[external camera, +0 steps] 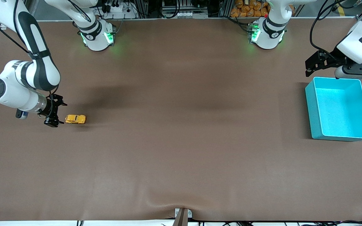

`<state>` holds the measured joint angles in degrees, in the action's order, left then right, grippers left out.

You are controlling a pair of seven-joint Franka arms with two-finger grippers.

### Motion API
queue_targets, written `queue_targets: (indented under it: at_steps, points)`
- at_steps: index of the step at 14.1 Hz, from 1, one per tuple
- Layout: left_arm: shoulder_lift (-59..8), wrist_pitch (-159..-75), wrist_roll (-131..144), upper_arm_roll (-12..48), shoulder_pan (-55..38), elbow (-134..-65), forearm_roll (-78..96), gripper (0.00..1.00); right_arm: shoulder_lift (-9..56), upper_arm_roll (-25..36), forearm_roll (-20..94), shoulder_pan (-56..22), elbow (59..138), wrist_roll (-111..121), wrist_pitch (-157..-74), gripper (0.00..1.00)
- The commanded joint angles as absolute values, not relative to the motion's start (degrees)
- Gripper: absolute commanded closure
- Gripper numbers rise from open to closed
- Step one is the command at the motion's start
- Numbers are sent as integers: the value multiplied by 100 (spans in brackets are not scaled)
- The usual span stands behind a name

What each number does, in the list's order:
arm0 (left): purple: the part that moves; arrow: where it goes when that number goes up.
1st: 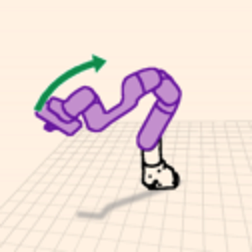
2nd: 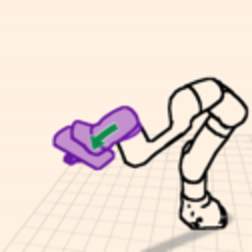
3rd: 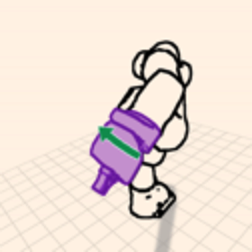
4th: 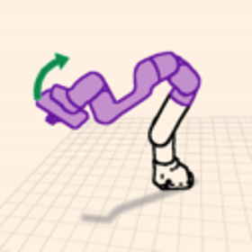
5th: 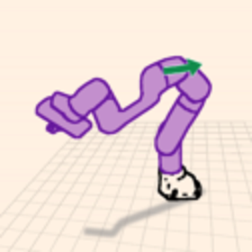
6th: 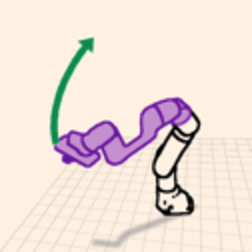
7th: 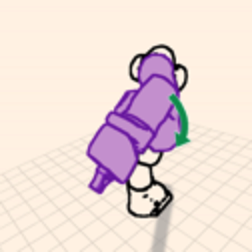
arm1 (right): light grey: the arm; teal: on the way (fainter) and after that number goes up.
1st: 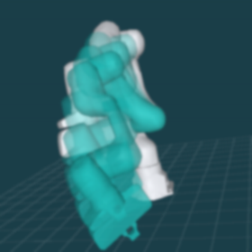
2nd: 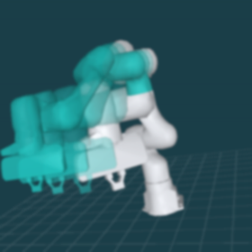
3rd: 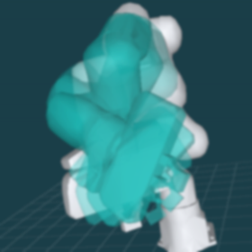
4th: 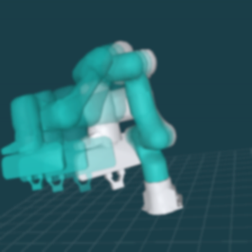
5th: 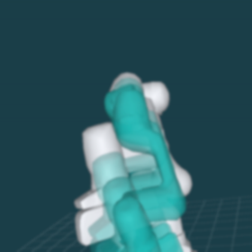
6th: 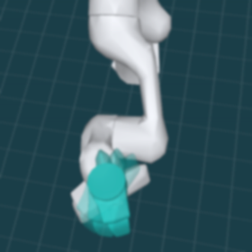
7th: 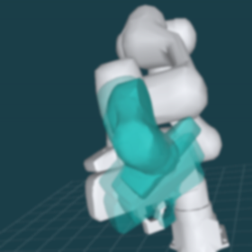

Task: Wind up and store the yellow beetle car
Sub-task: 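Reach the right gripper down to the yellow toy car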

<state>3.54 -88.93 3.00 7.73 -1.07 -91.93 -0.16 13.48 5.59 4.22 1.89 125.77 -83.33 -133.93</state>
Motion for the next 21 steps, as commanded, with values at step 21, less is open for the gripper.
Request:
queue_targets:
  at_steps: [21]
  points:
    - [334,-8912,255,800,-62,-9114,18,0,2092,562,475,141,12981,-8622,-14695,11]
